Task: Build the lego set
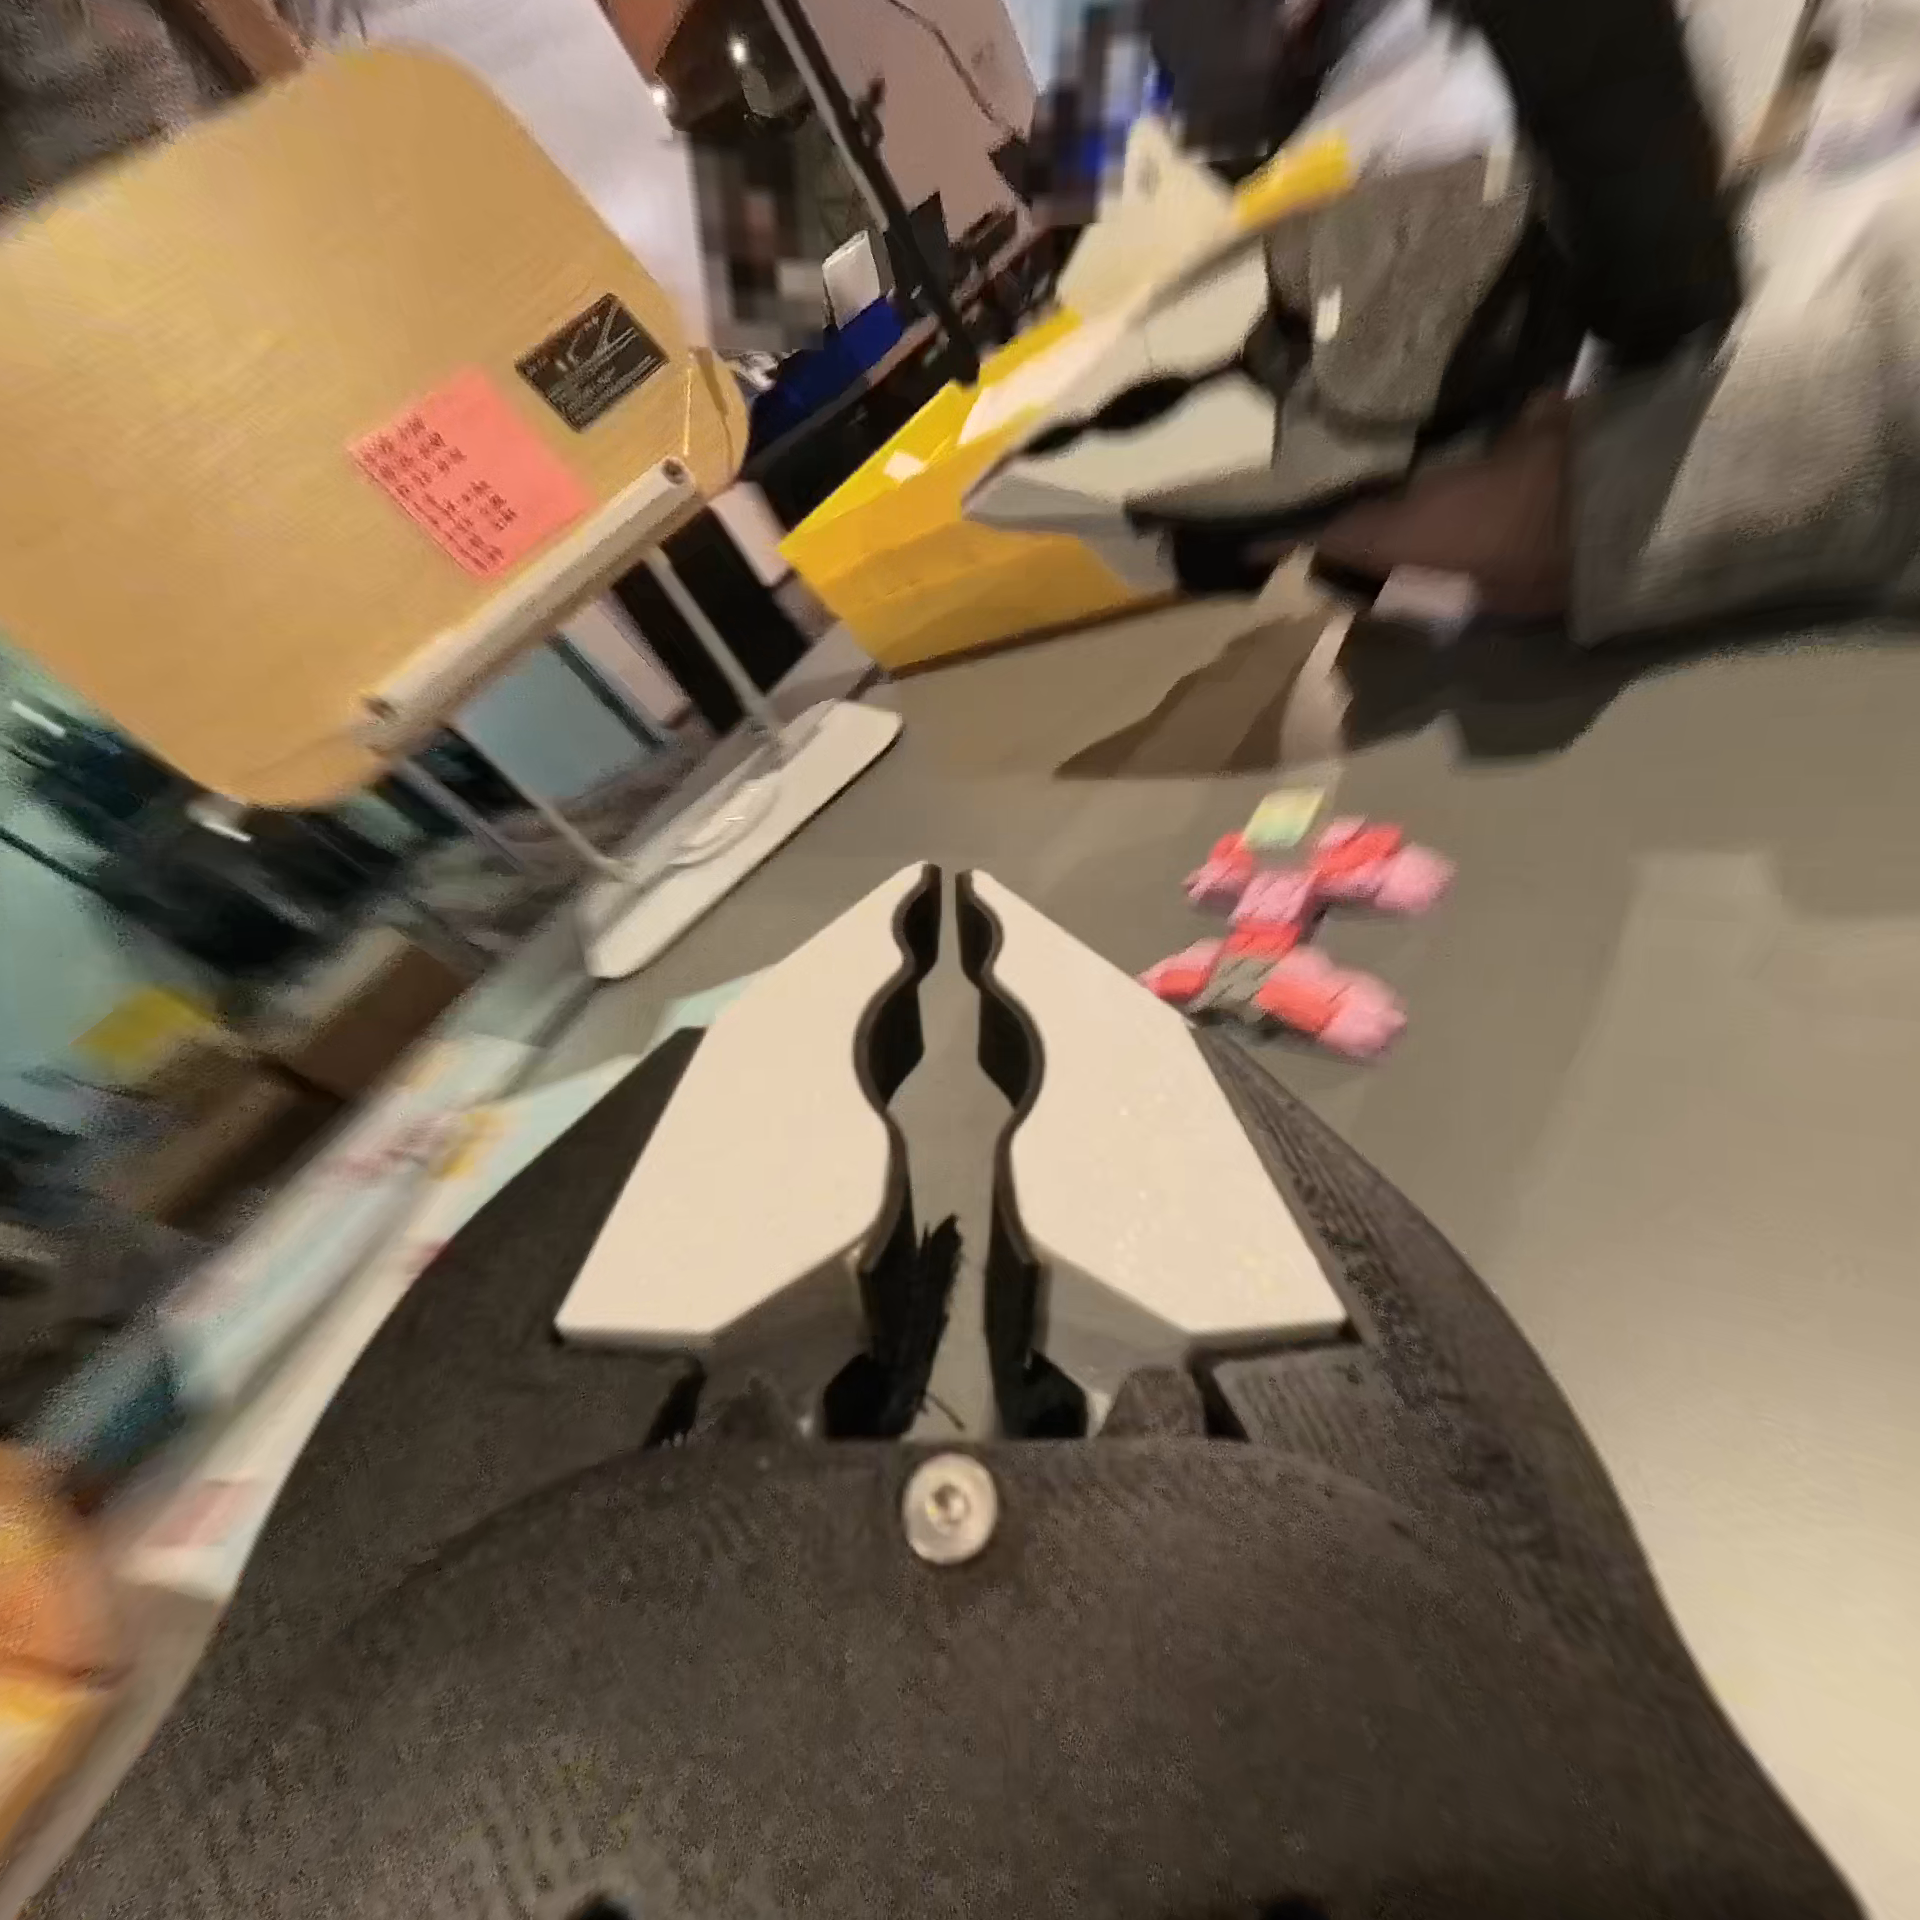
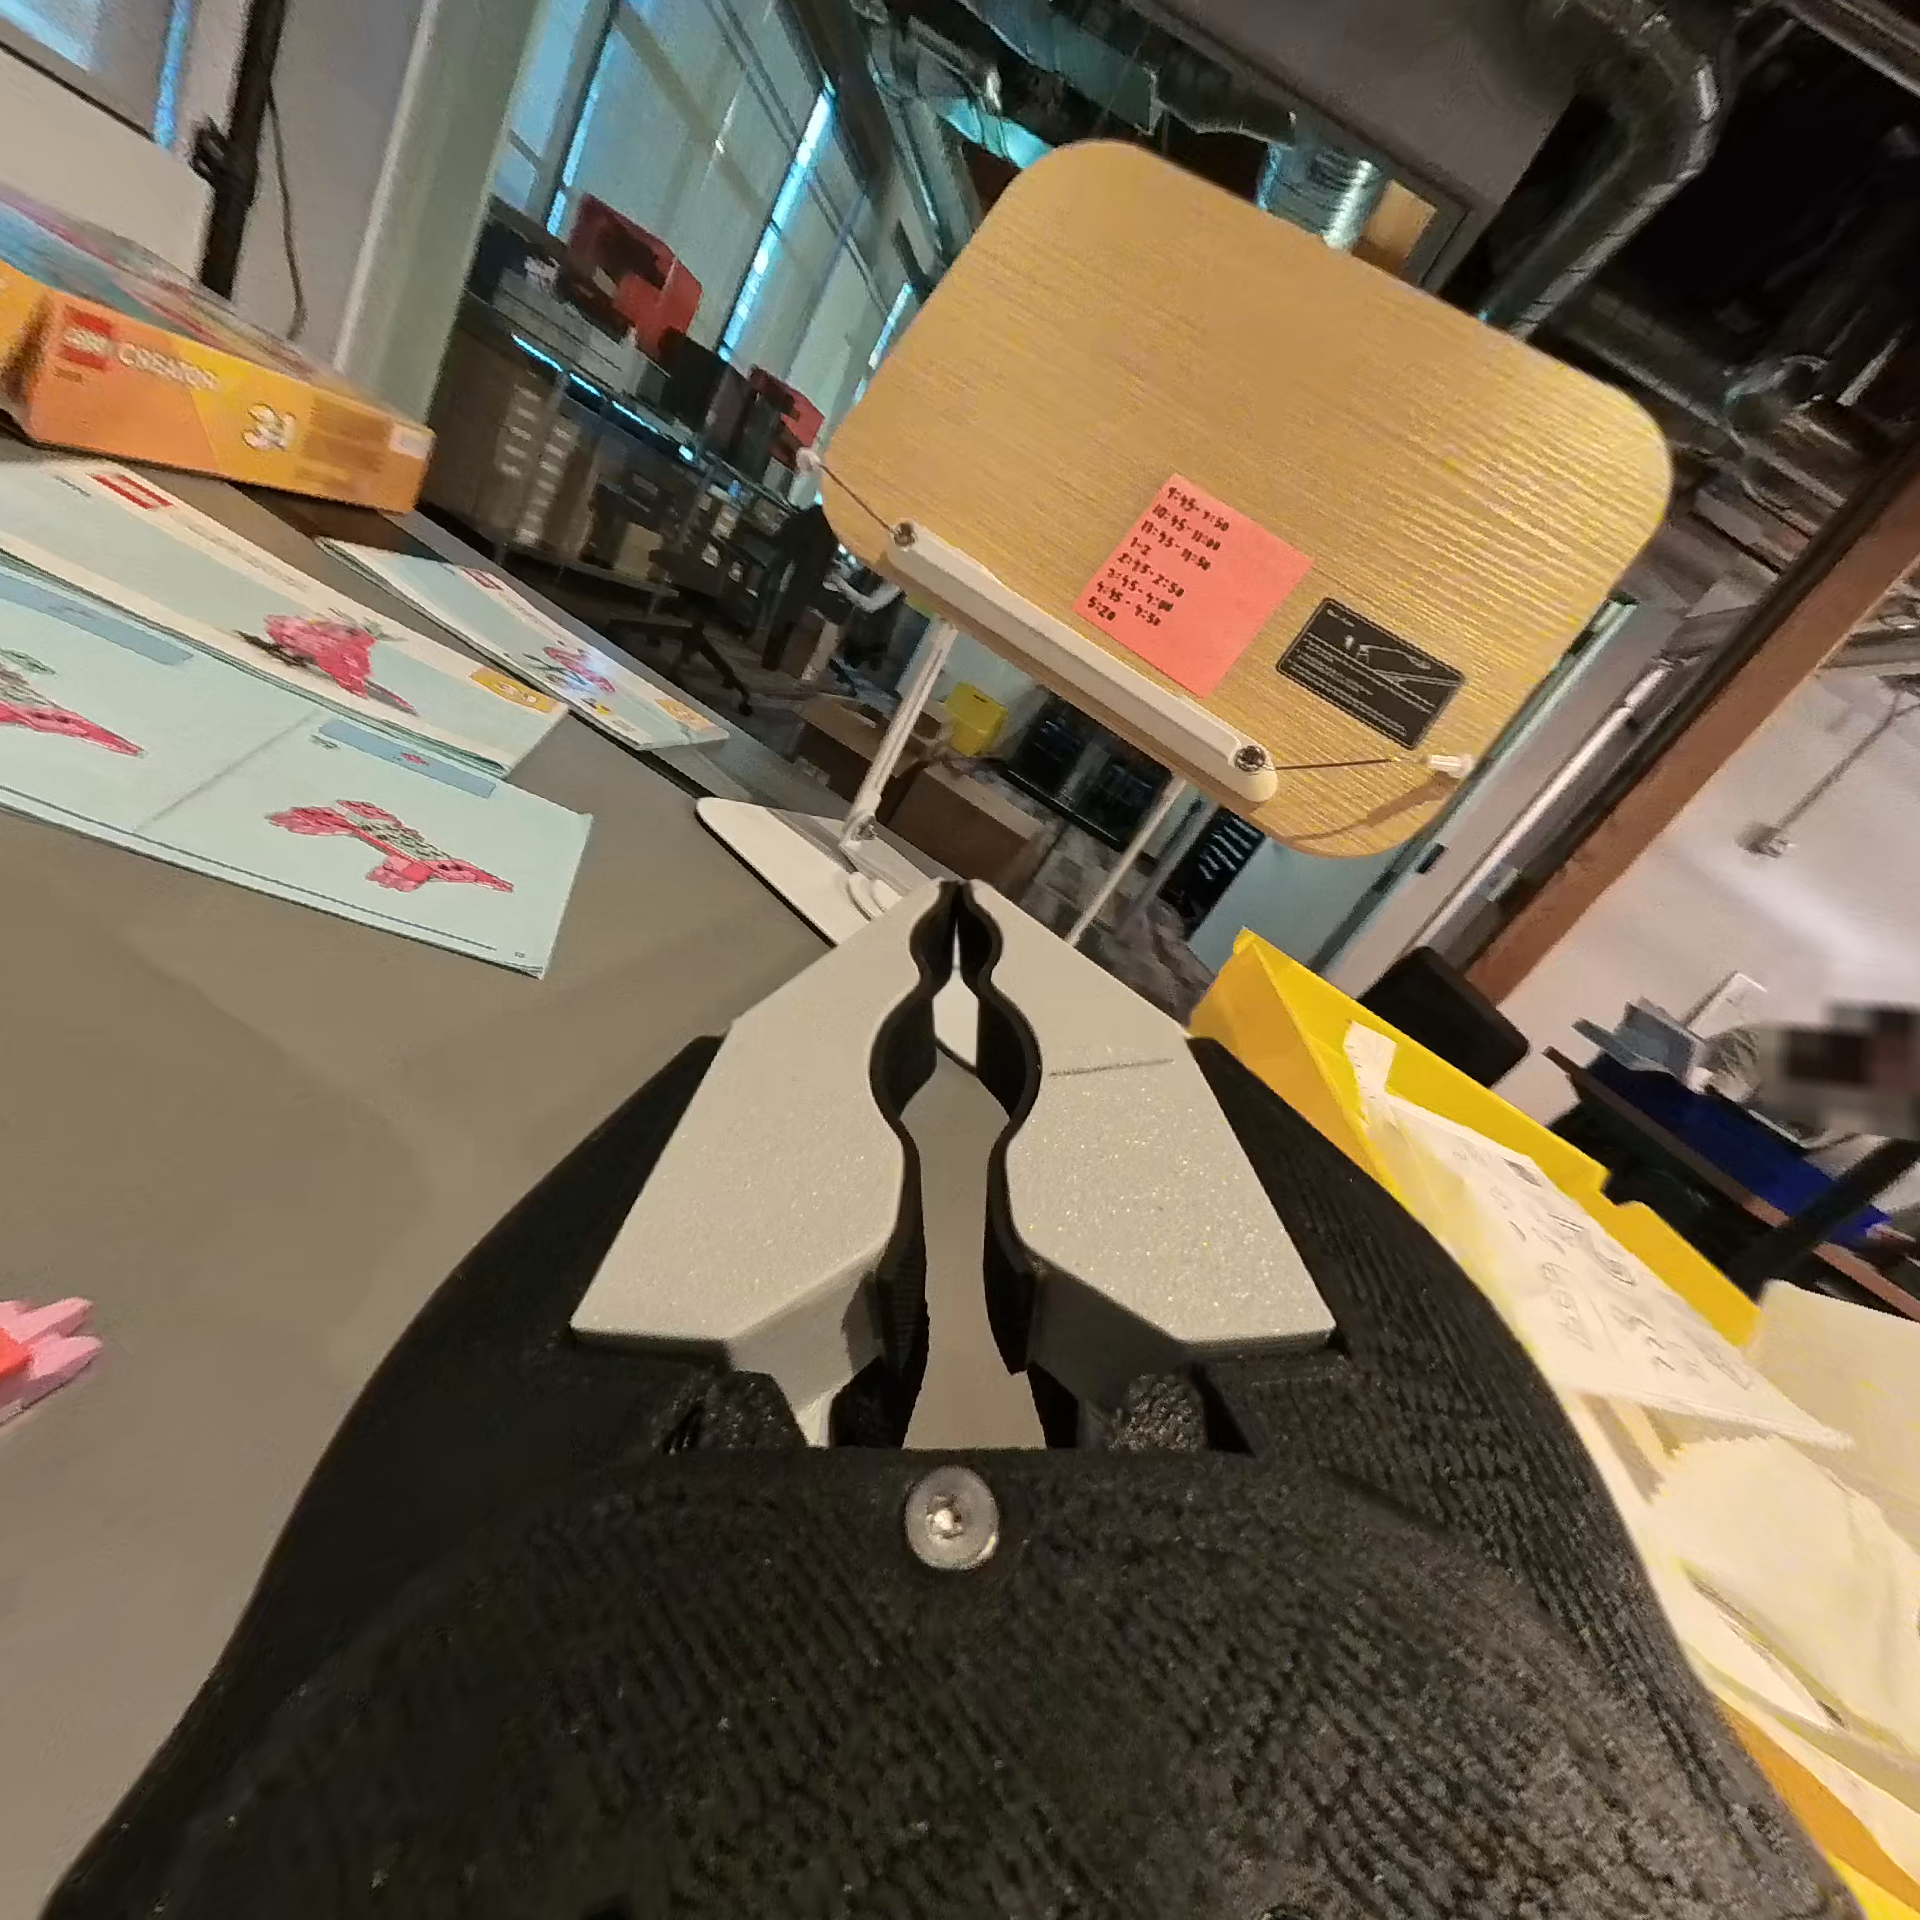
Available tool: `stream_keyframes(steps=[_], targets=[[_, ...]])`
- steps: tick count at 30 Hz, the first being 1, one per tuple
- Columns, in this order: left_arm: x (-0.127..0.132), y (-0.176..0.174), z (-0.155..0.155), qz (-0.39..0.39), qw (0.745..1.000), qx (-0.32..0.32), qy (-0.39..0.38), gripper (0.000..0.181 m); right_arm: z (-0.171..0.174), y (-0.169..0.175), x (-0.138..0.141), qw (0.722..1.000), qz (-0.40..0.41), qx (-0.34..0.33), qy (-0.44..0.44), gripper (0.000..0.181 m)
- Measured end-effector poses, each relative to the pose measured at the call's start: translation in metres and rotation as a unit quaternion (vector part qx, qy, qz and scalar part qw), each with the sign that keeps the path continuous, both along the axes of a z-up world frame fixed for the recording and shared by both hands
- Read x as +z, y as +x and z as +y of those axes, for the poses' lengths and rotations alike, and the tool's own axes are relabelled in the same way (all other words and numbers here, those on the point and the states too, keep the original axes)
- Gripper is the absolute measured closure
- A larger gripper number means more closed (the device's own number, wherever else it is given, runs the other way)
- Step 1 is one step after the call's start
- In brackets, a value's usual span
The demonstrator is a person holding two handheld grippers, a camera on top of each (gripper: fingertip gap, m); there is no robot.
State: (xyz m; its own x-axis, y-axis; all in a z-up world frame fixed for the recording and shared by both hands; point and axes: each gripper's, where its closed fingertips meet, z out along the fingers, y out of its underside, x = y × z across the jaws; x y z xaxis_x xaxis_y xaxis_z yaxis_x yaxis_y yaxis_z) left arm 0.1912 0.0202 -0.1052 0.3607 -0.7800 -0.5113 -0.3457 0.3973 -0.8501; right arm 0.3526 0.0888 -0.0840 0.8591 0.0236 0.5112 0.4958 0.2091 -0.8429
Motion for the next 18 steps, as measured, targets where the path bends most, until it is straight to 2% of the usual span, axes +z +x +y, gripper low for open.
stream_keyframes(steps=[2, 3, 6, 9, 10, 12, 14, 15, 16, 17, 18], targets=[[0.024, 0.002, -0.025, -0.094, 0.985, -0.049, -0.134, 0.176, -0.001, 0.0, 0.0, 1.0, 0.007, 0.005, 0.0, 0.181], [0.04, -0.001, -0.039, -0.131, 0.973, -0.075, -0.175, 0.174, 0.0, 0.002, 0.0, 1.0, 0.009, 0.001, -0.002, 0.181], [0.078, -0.033, -0.067, -0.191, 0.957, -0.079, -0.205, 0.167, 0.002, 0.002, -0.002, 1.0, 0.012, 0.004, -0.007, 0.181], [0.103, -0.086, -0.094, -0.196, 0.954, -0.054, -0.218, 0.166, 0.001, -0.008, -0.002, 0.999, 0.006, 0.032, -0.007, 0.181], [0.111, -0.11, -0.096, -0.2, 0.957, -0.026, -0.207, 0.166, 0.0, -0.01, -0.002, 0.999, 0.001, 0.035, -0.005, 0.181], [0.125, -0.172, -0.086, -0.206, 0.962, 0.079, -0.161, 0.165, 0.0, -0.013, -0.001, 0.999, -0.001, 0.041, -0.003, 0.181], [0.138, -0.26, -0.068, -0.206, 0.941, 0.251, -0.099, 0.155, -0.001, -0.013, 0.0, 0.999, 0.003, 0.044, 0.0, 0.181], [0.144, -0.313, -0.063, -0.197, 0.913, 0.353, -0.057, 0.15, -0.001, -0.013, 0.0, 0.999, 0.007, 0.044, 0.001, 0.181], [0.149, -0.371, -0.065, -0.179, 0.87, 0.46, -0.01, 0.15, -0.001, -0.012, 0.001, 0.999, 0.011, 0.045, 0.002, 0.181], [0.15, -0.42, -0.073, -0.153, 0.825, 0.543, 0.023, 0.15, -0.001, -0.011, 0.001, 0.999, 0.015, 0.046, 0.002, 0.181], [0.146, -0.456, -0.082, -0.128, 0.794, 0.594, 0.028, 0.15, -0.001, -0.011, 0.001, 0.999, 0.019, 0.046, 0.002, 0.181]])
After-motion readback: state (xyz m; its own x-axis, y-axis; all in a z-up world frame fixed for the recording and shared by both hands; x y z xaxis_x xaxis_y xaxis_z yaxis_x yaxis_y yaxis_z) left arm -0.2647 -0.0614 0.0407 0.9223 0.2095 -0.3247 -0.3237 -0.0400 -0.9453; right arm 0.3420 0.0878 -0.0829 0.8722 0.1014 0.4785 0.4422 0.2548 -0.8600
